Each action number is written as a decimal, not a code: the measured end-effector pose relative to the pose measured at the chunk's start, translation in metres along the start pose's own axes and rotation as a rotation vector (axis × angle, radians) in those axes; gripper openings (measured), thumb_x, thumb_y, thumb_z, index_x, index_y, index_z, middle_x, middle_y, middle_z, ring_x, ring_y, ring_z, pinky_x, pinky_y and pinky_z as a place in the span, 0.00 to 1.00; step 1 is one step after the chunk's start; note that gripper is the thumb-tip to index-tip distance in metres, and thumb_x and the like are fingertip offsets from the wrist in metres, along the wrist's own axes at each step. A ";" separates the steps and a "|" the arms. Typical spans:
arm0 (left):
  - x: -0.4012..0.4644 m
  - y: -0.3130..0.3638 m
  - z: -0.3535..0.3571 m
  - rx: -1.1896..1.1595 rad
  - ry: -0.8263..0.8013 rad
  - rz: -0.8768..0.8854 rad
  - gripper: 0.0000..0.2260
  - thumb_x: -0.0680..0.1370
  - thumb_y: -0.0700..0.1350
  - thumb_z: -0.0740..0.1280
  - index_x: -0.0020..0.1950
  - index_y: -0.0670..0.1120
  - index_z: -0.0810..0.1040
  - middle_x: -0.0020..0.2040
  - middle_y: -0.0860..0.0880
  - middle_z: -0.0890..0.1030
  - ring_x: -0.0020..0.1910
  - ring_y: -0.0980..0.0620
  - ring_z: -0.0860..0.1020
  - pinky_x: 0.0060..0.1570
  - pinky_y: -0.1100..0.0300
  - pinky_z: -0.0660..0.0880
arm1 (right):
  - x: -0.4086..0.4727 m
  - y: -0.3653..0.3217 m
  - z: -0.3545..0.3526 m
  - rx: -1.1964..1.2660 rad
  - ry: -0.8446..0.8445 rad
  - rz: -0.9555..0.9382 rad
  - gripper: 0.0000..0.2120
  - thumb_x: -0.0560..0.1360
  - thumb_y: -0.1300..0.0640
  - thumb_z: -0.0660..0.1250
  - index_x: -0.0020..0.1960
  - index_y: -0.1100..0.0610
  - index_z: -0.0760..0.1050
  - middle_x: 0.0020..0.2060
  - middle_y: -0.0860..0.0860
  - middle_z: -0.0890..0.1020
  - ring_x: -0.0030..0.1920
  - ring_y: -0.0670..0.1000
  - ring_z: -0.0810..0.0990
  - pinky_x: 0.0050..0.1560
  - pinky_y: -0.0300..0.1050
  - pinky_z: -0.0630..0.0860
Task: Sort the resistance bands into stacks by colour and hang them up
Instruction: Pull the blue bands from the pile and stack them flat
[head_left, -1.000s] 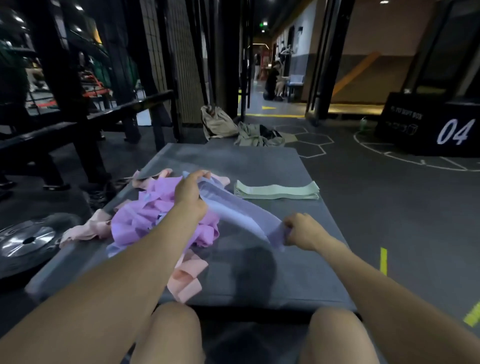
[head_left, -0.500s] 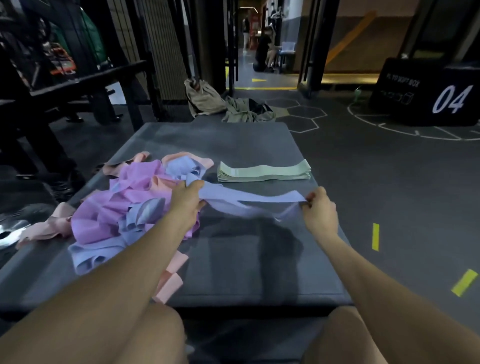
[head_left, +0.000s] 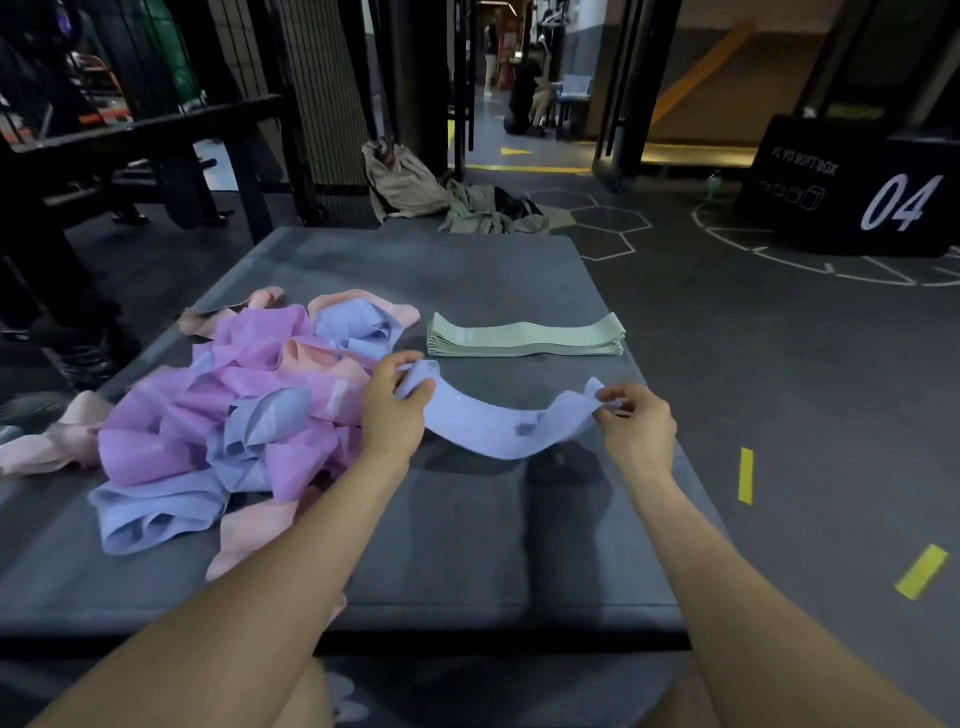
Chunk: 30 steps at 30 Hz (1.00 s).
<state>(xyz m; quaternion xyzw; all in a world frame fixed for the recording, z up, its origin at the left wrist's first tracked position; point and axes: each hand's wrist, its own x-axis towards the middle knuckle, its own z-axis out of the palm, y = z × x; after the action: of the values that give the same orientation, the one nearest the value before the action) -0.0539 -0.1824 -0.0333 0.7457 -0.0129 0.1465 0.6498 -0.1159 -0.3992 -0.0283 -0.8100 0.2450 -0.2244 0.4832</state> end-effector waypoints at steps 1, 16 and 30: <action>-0.001 -0.008 0.000 0.012 0.015 -0.014 0.13 0.73 0.37 0.67 0.56 0.42 0.75 0.47 0.50 0.77 0.45 0.52 0.75 0.42 0.66 0.71 | 0.001 0.004 0.001 -0.038 -0.030 0.008 0.07 0.75 0.62 0.64 0.52 0.58 0.78 0.42 0.54 0.79 0.43 0.53 0.76 0.42 0.40 0.68; -0.005 -0.004 0.002 0.122 -0.384 -0.276 0.26 0.60 0.64 0.71 0.52 0.52 0.74 0.57 0.54 0.73 0.57 0.53 0.70 0.51 0.61 0.65 | 0.019 0.013 -0.002 0.178 -0.175 -0.032 0.11 0.79 0.59 0.61 0.42 0.66 0.75 0.31 0.52 0.72 0.33 0.48 0.67 0.32 0.40 0.63; -0.005 -0.010 -0.015 0.086 -0.383 -0.285 0.17 0.78 0.41 0.65 0.66 0.43 0.71 0.61 0.46 0.74 0.53 0.51 0.75 0.50 0.59 0.74 | 0.025 0.019 -0.015 0.823 -0.018 0.440 0.09 0.75 0.59 0.65 0.36 0.58 0.74 0.30 0.50 0.77 0.33 0.51 0.75 0.36 0.43 0.69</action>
<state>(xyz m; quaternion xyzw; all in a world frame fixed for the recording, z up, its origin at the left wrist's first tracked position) -0.0594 -0.1671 -0.0425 0.7810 -0.0244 -0.0904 0.6174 -0.1087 -0.4320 -0.0353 -0.4818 0.2973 -0.1883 0.8025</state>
